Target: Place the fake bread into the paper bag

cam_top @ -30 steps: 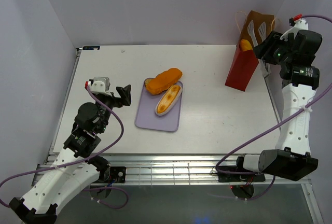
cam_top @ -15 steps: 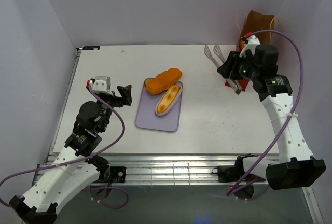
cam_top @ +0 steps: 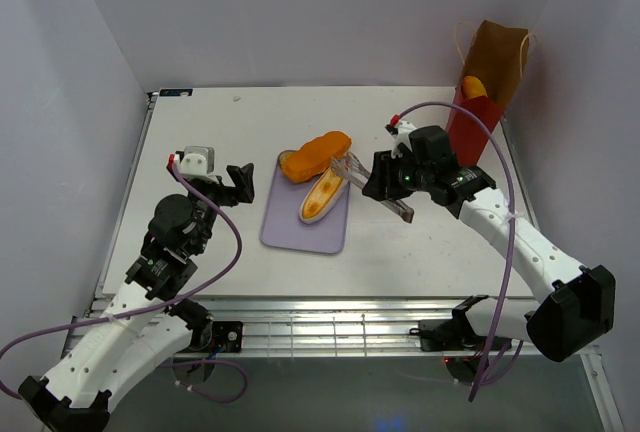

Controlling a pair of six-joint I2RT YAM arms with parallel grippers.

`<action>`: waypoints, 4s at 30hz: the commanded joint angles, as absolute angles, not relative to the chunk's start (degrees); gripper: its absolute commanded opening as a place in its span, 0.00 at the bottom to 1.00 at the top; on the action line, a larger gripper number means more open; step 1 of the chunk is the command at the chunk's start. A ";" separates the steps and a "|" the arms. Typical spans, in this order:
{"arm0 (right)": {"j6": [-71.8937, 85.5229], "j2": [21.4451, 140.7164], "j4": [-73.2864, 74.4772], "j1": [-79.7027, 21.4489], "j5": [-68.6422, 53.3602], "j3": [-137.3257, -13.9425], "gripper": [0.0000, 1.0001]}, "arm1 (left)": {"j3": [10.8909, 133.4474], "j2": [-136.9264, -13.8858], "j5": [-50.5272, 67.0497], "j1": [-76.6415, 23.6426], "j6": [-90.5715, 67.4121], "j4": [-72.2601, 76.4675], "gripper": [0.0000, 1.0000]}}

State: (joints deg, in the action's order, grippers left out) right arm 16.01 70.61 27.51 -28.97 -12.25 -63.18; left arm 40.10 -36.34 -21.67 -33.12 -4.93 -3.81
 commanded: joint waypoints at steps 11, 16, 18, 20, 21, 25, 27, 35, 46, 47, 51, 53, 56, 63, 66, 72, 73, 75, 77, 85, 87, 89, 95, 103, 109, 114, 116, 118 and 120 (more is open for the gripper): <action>27.68 69.35 19.52 -33.49 -10.28 -52.92 0.57 | 40.08 -35.77 -21.80 -33.31 -4.57 -2.81 0.98; 31.19 69.96 17.23 -33.49 -10.02 -50.55 0.57 | 39.90 -35.86 -21.62 -33.31 -4.66 -2.81 0.98; 33.48 69.96 14.86 -33.40 -10.54 -49.23 0.57 | 39.90 -35.86 -21.62 -33.31 -4.66 -2.81 0.98; 35.32 69.79 12.41 -33.40 -12.12 -46.94 0.57 | 39.99 -35.77 -21.53 -33.31 -4.66 -2.81 0.98; 35.59 69.87 10.30 -33.40 -12.65 -46.41 0.57 | 39.90 -35.86 -21.53 -33.31 -4.75 -2.81 0.98; 36.65 70.40 9.40 -33.40 -12.92 -46.23 0.58 | 39.82 -35.95 -21.45 -33.31 -4.75 -2.72 0.98; 37.35 70.58 9.41 -33.40 -12.92 -46.32 0.58 | 39.99 -35.95 -21.45 -33.31 -4.75 -2.81 0.98; 40.52 70.40 5.54 -33.40 -13.54 -43.51 0.60 | 39.90 -35.86 -21.36 -33.31 -4.75 -2.73 0.98; 42.71 70.05 5.63 -33.40 -12.57 -42.72 0.61 | 39.99 -35.77 -21.09 -33.31 -4.83 -2.81 0.98; 42.89 70.22 5.45 -33.49 -12.74 -42.63 0.61 | 39.90 -35.68 -21.09 -33.31 -4.83 -2.81 0.98; 43.94 71.72 5.36 -33.40 -13.09 -42.37 0.61 | 39.90 -35.60 -21.18 -33.31 -4.83 -2.81 0.98; 44.12 71.81 5.36 -33.49 -12.75 -42.19 0.61 | 39.90 -35.51 -21.09 -33.31 -4.83 -2.81 0.98; 44.38 72.16 6.06 -33.49 -12.04 -42.27 0.61 | 39.90 -35.42 -21.18 -33.31 -4.83 -2.81 0.98; 45.44 72.86 4.05 -33.49 -12.48 -41.40 0.62 | 39.90 -35.16 -20.92 -33.31 -4.83 -2.81 0.98; 45.97 74.17 2.47 -33.49 -13.53 -41.31 0.62 | 39.99 -35.24 -21.00 -33.31 -4.83 -2.81 0.98; 46.23 75.15 2.28 -33.66 -13.89 -41.92 0.62 | 39.90 -35.07 -21.01 -33.31 -4.83 -2.81 0.98; 46.23 75.06 2.46 -33.66 -13.71 -41.92 0.62 | 39.90 -35.07 -21.01 -33.31 -4.92 -2.81 0.98; 46.23 74.88 2.55 -33.66 -13.71 -41.92 0.59 | 39.99 -35.07 -20.92 -33.31 -4.92 -2.81 0.98; 46.32 74.97 2.29 -33.66 -14.15 -41.92 0.57 | 39.99 -34.98 -20.92 -33.31 -4.92 -2.81 0.98; 46.14 76.55 1.49 -33.66 -16.35 -42.62 0.44 | 39.99 -34.89 -21.01 -33.40 -4.92 -2.81 0.98; 45.97 77.08 1.67 -33.66 -16.61 -42.80 0.43 | 39.99 -34.80 -21.01 -33.40 -4.92 -2.73 0.98; 45.70 77.25 1.84 -33.66 -17.05 -43.15 0.41 | 39.90 -34.80 -20.92 -33.40 -4.92 -2.72 0.98; 45.61 75.59 3.25 -33.66 -17.23 -43.86 0.34 | 39.90 -34.72 -20.92 -33.40 -4.92 -2.72 0.98; 45.44 72.78 4.04 -33.66 -17.14 -43.07 0.22 | 39.99 -34.72 -20.92 -33.40 -4.92 -2.73 0.98; 44.91 70.84 5.27 -33.66 -16.53 -43.42 0.22 | 39.99 -34.80 -20.92 -33.40 -4.92 -2.73 0.98; 44.48 69.61 5.97 -33.66 -16.52 -43.16 0.17 | 39.99 -34.80 -20.83 -33.40 -4.92 -2.81 0.98; 44.47 69.26 6.24 -33.66 -16.35 -42.98 0.17 | 39.90 -34.80 -20.83 -33.40 -4.92 -2.81 0.98; 44.38 68.91 6.50 -33.66 -16.35 -42.72 0.17 | 39.90 -34.72 -20.83 -33.40 -4.92 -2.81 0.98; 44.30 68.29 6.68 -33.66 -16.26 -42.71 0.17 | 39.90 -34.72 -20.83 -33.40 -5.01 -2.81 0.98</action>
State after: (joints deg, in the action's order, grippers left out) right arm 45.71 70.52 7.57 -33.45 -16.01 -41.47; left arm 40.10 -35.29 -21.58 -33.12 -4.95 -3.81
